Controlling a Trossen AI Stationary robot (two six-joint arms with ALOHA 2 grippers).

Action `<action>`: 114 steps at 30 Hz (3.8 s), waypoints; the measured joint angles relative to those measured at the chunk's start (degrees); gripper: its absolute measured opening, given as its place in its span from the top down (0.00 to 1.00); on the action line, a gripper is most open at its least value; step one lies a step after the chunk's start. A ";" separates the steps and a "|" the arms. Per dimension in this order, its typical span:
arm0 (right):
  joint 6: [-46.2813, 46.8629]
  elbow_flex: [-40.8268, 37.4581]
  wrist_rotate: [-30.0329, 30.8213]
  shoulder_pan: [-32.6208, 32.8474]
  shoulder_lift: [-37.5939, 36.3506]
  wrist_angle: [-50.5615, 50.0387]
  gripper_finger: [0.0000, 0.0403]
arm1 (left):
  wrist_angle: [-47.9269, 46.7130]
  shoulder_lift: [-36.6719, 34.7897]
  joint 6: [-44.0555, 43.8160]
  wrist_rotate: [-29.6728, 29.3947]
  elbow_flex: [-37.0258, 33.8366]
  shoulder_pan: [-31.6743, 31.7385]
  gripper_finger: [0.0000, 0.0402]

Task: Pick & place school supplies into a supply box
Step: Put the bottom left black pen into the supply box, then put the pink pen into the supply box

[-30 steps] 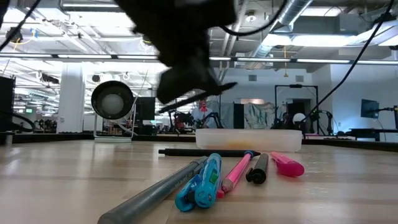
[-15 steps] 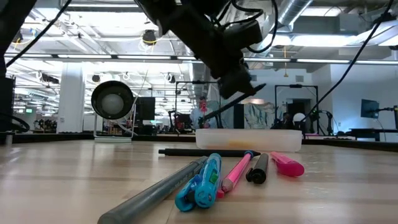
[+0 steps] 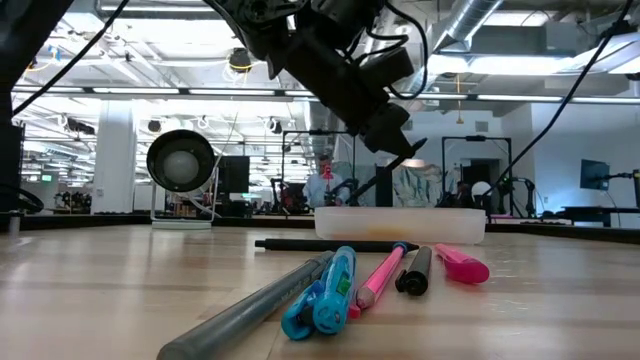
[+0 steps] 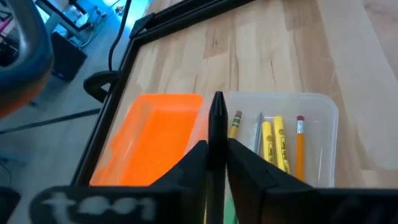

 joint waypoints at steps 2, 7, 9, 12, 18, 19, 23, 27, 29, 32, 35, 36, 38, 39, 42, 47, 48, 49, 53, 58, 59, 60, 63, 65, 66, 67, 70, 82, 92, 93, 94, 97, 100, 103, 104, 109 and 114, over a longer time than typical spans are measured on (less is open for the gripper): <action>0.00 -0.01 -0.03 -0.02 0.00 0.00 0.67 | -0.17 0.00 -0.05 -0.11 0.00 0.10 0.81; 0.00 -0.01 -0.07 -0.04 0.00 0.00 0.67 | -0.17 -0.02 -0.12 -0.98 0.00 0.10 0.65; 0.00 -0.01 -0.08 -0.04 0.00 -0.02 0.67 | -0.17 -0.02 -0.10 -1.80 0.00 0.00 0.60; 0.01 -0.01 -0.09 -0.04 0.00 -0.24 0.67 | -1.30 -0.04 0.43 -1.85 0.00 -0.61 0.55; 1.38 -0.01 -0.27 -0.57 0.00 -1.29 0.67 | -13.49 -3.91 1.27 -1.42 0.00 -4.82 0.54; 1.40 -0.01 -0.70 -0.76 0.02 -1.27 0.67 | -16.38 -4.76 0.58 -1.42 0.00 -5.84 0.55; 1.46 -0.01 -1.67 -1.99 0.02 -0.73 0.67 | -26.53 -8.40 -3.91 0.48 0.02 -10.75 0.55; 2.30 -0.01 -1.67 -3.62 0.02 -0.39 0.67 | -35.42 -9.79 -10.63 2.86 0.02 -16.35 0.55; 2.45 -0.01 -1.68 -4.66 0.02 -0.31 0.67 | -39.43 -9.79 -14.22 2.51 0.02 -19.27 0.55; 2.47 -0.01 -2.26 -6.51 0.02 0.09 0.67 | -42.38 -9.79 -19.24 0.55 -1.35 -23.65 0.55; 3.49 -0.01 -3.37 -9.10 0.04 0.46 0.67 | -43.08 -9.79 -23.30 -3.75 -3.87 -28.24 0.55; 4.37 -0.01 -3.43 -10.14 0.04 0.49 0.67 | -43.36 -9.79 -24.69 -5.86 -4.53 -29.81 0.55; 6.56 -0.01 -5.53 -12.69 0.04 0.45 0.67 | -43.29 -9.79 -28.14 -9.49 -6.25 -32.79 0.55; 7.79 -0.01 -7.12 -14.02 0.04 0.36 0.67 | -43.39 -9.79 -29.98 -10.98 -7.28 -34.18 0.55; 11.85 -0.01 -10.63 -18.23 0.04 0.06 0.67 | -43.42 -9.79 -36.62 -16.18 -9.94 -38.28 0.55; 16.49 -0.01 -15.64 -24.26 0.04 -0.02 0.67 | -42.61 -9.79 -46.59 -23.94 -14.33 -44.43 0.55; 16.98 -0.01 -17.05 -25.09 0.04 0.00 0.67 | -42.38 -9.79 -48.27 -25.02 -15.02 -45.53 0.55; 17.47 -0.01 -18.58 -25.82 0.07 0.00 0.67 | -42.43 -9.79 -49.87 -25.79 -15.60 -46.61 0.55; 16.92 -0.19 -24.21 -27.60 4.04 1.95 0.67 | -44.24 -9.75 -55.30 -27.53 -16.50 -49.94 0.55; 14.81 0.52 -29.19 -28.44 9.79 3.19 0.67 | -44.92 -9.79 -57.64 -30.69 -16.31 -52.86 0.55; 14.94 0.92 -29.10 -28.38 10.62 3.67 0.67 | -44.71 -9.79 -58.11 -31.14 -16.21 -53.28 0.55; 14.96 0.98 -29.05 -28.22 11.01 3.76 0.67 | -44.76 -9.81 -58.31 -31.69 -16.12 -53.49 0.55; 15.53 1.13 -29.41 -28.17 11.26 3.44 0.67 | -44.61 -9.90 -58.83 -32.63 -15.96 -53.76 0.55; 17.18 1.00 -30.60 -28.16 11.26 2.30 0.67 | -44.73 -9.90 -59.12 -33.08 -15.94 -53.75 0.55; 17.72 0.89 -31.01 -28.13 11.26 1.46 0.67 | -44.70 -9.90 -59.25 -33.11 -15.94 -53.75 0.55; 18.24 0.91 -31.17 -28.06 11.26 1.15 0.67 | -44.66 -9.90 -59.32 -33.09 -15.94 -53.72 0.55; 19.40 0.98 -30.84 -27.22 11.26 -0.12 0.67 | -44.34 -9.92 -59.31 -33.13 -15.94 -53.58 0.55; 21.84 0.89 -28.54 -26.29 11.28 -1.53 0.67 | -44.21 -9.94 -59.25 -33.49 -15.94 -53.43 0.55; 21.86 0.91 -27.90 -27.19 11.28 -0.49 0.67 | -44.25 -9.94 -58.67 -33.49 -15.93 -53.30 0.55; 21.89 0.93 -27.62 -27.17 11.28 -0.48 0.67 | -44.25 -9.94 -58.67 -33.51 -15.93 -53.30 0.55; 21.90 0.93 -27.48 -27.17 11.28 -0.48 0.67 | -44.25 -9.94 -58.67 -33.53 -15.93 -53.30 0.55; 21.90 0.94 -27.06 -27.43 11.28 -0.45 0.67 | -44.25 -9.94 -58.66 -33.53 -15.93 -53.30 0.55; 21.88 0.96 -26.40 -27.69 11.28 -0.20 0.67 | -44.25 -9.94 -58.65 -33.55 -15.93 -53.30 0.55; 21.52 1.00 -25.64 -27.95 11.28 0.56 0.67 | -44.25 -9.95 -58.65 -33.79 -15.93 -53.30 0.55; 21.49 1.00 -25.65 -28.11 11.28 0.59 0.67 | -44.25 -9.94 -58.65 -34.04 -15.93 -53.30 0.55; 21.49 1.00 -27.08 -28.34 11.28 0.10 0.67 | -44.25 -9.97 -58.63 -34.16 -15.93 -53.30 0.55; 21.49 1.00 -27.15 -27.74 11.28 -0.57 0.67 | -44.23 -9.97 -58.63 -34.16 -15.93 -53.30 0.55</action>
